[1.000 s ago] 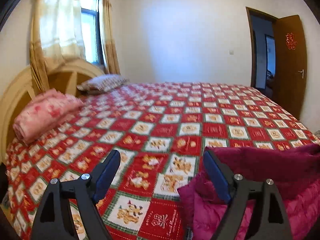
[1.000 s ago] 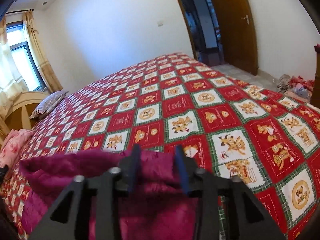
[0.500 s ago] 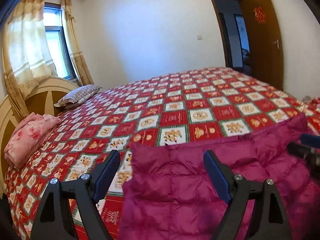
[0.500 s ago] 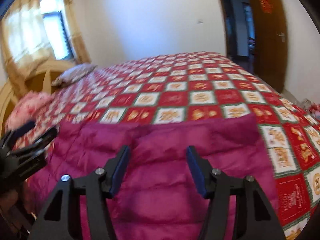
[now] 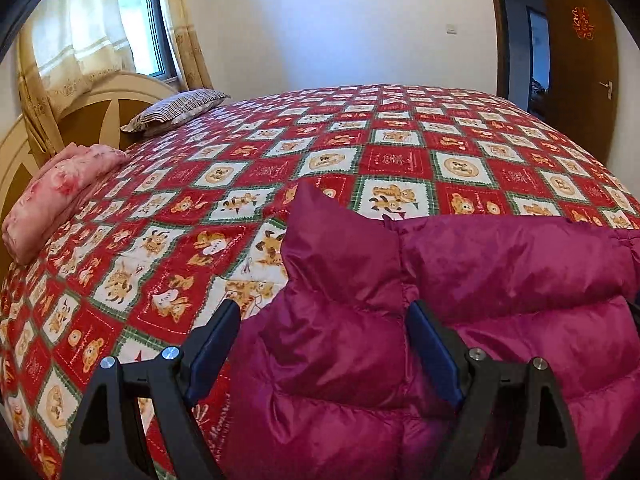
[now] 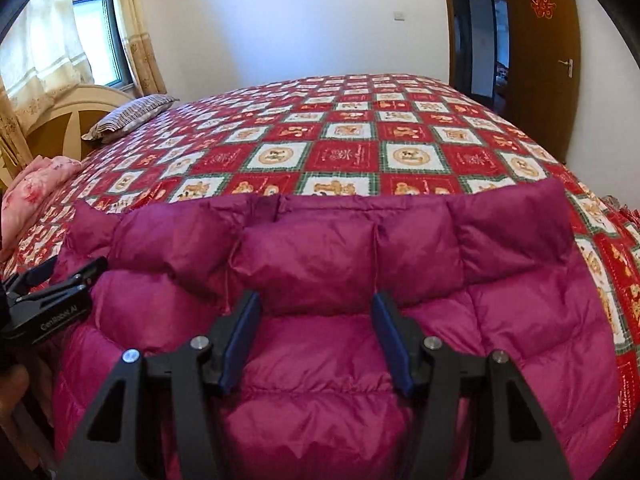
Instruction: Fold large clothes
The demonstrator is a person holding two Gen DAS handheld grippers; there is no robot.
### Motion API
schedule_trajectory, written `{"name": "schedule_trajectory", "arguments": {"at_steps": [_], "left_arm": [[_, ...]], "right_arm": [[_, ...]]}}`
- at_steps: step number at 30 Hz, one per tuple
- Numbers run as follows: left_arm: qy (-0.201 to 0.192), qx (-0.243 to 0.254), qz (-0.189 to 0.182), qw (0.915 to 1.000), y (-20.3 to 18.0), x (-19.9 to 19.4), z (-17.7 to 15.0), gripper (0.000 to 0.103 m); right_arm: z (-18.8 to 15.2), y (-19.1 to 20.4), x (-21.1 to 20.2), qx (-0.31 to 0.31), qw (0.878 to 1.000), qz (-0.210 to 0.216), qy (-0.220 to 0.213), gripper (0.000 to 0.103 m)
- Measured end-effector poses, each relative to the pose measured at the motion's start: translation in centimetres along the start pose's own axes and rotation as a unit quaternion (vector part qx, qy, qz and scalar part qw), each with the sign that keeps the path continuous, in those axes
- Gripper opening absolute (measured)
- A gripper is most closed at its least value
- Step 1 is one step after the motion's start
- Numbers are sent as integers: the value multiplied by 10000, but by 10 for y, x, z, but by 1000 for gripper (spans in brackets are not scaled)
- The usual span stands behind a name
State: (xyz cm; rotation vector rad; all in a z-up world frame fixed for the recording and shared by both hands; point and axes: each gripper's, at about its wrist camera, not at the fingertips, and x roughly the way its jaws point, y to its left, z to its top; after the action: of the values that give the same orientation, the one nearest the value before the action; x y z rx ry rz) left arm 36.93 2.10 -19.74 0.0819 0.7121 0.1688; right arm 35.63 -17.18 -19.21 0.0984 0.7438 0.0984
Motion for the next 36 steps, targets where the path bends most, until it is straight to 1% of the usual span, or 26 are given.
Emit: {"name": "schedule_trajectory", "arguments": {"at_steps": [4,6,7,9,11,12,14,16,17,19,20,22,28,36], "left_arm": [[78,68,-27,9999,-5,6,1,86],[157,72,42,9998,-5,0,6,86],[109,40,33,9999,-4,-8,10,86],[-230,18,-74,9997,-5,-33,20,86],[-457,103,-106,9988,-15,-49,28,86],[-498,182,-173,9984,-23,-52,32,86],[-488,314,-219,9981,-38,-47,33,86],[-361,453,-133,9982,-51,-31,29,86],[-195,521,-79,9984,-57,-17,25,86],[54,456,-83,9989,-57,2,19,86],[108,344,-146,9992,-53,7,18,86],[146,260,-199,9994,-51,11,17,87],[329,122,-314,9989,-48,23,12,91],[447,188,-232,9986,-51,30,10,93]], "right_arm": [[-2,-1,6,36,10000,17,81,62],[0,-2,7,48,9998,28,172,62],[1,-2,3,72,9998,3,181,62],[8,-2,-8,113,9999,-76,53,62],[19,4,-19,123,9998,-142,-111,62],[24,7,-19,124,9997,-173,-130,62],[31,14,-12,107,9997,-188,-91,60],[32,17,6,50,9997,-242,53,57],[29,16,18,95,9995,-243,196,56],[24,12,32,165,9991,-173,343,56],[22,11,33,183,9992,-175,312,56],[21,14,34,123,9993,-214,290,56],[18,11,42,154,9989,-182,412,56],[18,11,49,149,9984,-205,508,56]]}}
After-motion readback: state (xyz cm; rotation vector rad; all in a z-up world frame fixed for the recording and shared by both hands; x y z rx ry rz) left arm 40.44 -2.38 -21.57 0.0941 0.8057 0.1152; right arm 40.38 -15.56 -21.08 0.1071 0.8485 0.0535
